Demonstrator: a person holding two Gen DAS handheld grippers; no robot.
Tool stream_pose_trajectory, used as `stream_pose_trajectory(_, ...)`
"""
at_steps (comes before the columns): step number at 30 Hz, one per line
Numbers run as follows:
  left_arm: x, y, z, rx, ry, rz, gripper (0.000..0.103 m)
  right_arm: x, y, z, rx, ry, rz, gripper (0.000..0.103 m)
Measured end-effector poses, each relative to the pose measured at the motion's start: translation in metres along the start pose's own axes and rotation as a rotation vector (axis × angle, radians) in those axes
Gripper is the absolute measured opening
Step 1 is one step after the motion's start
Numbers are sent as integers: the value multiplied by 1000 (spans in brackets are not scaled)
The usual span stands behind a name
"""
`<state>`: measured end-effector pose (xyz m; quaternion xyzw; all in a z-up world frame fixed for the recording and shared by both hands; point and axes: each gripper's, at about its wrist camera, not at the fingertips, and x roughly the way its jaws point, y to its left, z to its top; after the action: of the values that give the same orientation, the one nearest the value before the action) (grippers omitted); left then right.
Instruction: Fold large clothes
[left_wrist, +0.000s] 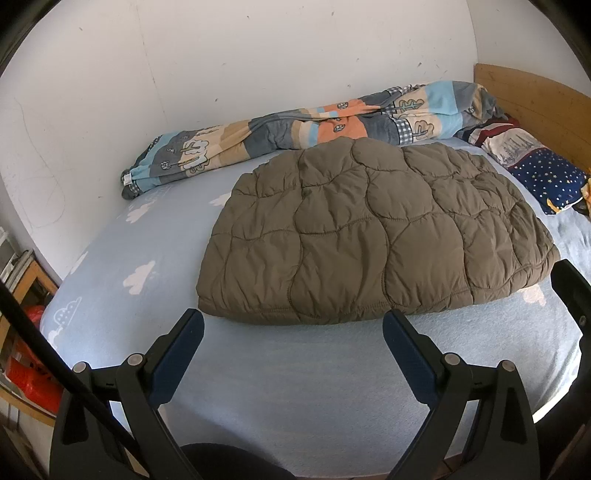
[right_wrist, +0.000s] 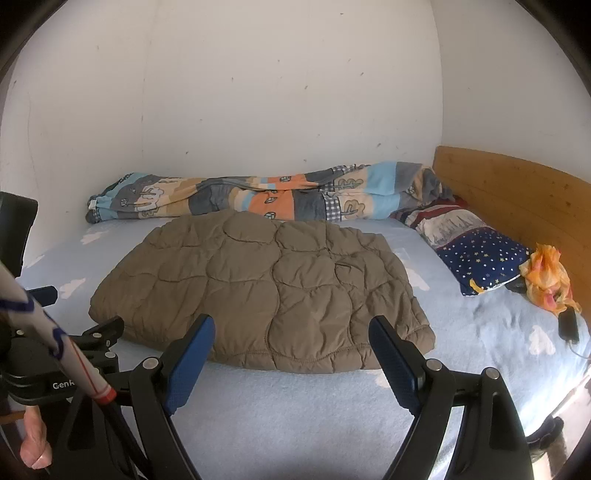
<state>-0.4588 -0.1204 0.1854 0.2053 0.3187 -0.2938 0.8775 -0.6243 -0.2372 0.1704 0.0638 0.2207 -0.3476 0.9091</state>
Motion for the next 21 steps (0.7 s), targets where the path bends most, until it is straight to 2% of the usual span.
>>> stream_pose_trajectory(21,3,5,-5,-2,2,-10,97,0,1,-2,5,8,-8,89)
